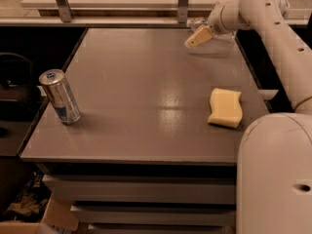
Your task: Move water bottle near redbull can
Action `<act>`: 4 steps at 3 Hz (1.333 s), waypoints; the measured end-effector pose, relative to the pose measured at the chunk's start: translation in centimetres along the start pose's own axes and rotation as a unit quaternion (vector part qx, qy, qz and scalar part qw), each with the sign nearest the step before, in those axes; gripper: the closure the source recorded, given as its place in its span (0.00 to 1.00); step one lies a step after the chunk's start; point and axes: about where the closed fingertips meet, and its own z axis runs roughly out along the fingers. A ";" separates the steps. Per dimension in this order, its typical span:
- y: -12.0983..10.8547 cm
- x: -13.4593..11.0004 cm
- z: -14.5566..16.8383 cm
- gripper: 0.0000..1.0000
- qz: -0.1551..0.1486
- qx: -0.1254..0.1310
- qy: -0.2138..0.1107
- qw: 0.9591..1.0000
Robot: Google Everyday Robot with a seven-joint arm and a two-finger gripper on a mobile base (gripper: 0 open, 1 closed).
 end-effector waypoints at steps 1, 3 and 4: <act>-0.6 -0.3 0.2 0.00 0.009 0.021 0.000 1.000; -1.6 0.8 0.5 0.00 0.039 0.053 0.015 0.998; -2.2 1.4 0.6 0.00 0.058 0.066 0.016 0.996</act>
Offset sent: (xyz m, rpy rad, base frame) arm 0.0097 -0.0155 0.0074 0.0229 -0.0344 -0.1519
